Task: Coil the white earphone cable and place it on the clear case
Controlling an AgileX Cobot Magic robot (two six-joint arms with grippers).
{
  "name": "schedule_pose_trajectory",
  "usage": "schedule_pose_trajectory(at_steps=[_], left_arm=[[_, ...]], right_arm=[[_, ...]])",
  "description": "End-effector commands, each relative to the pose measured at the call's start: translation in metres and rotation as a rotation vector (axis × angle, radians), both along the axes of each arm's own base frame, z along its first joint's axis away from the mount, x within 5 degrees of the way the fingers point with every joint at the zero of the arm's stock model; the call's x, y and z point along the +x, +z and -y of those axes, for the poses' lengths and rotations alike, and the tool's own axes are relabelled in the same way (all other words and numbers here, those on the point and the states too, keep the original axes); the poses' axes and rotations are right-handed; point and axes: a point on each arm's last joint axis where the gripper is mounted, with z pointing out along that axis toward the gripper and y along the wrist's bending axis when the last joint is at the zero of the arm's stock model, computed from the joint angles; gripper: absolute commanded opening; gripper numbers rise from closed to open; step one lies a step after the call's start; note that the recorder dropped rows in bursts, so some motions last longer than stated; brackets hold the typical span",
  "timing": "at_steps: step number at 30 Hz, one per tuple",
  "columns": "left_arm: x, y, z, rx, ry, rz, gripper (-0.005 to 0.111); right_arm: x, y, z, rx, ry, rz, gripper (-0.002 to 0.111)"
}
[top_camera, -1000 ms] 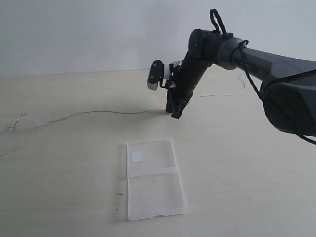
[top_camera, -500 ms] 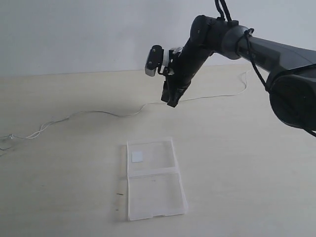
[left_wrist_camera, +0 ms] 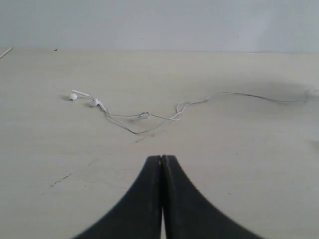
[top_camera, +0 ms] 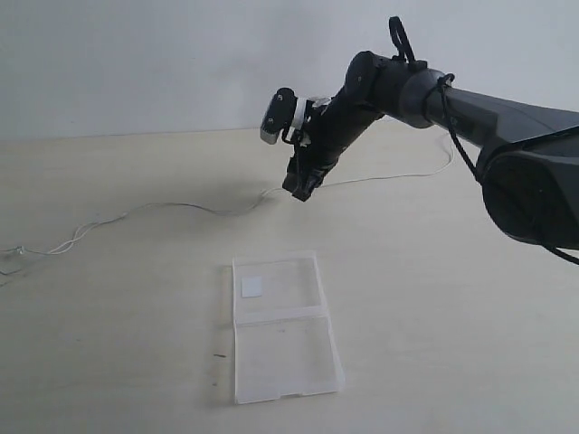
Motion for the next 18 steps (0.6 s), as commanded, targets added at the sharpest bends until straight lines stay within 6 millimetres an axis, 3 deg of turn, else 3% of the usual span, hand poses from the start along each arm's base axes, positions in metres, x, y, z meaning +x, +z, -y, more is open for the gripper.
schedule_pose_trajectory(at_steps=[1,14,18], left_arm=[[0.000,0.001,0.000,-0.001,-0.006,0.019,0.000],[0.000,0.001,0.000,-0.001,-0.006,0.019,0.000],[0.000,0.001,0.000,-0.001,-0.006,0.019,0.000]], right_arm=[[0.004,-0.006,-0.001,0.016,-0.022,0.032,0.045],[0.004,-0.031,0.000,0.009,-0.035,0.003,0.045],[0.003,-0.033,0.000,0.018,-0.064,-0.025,0.040]])
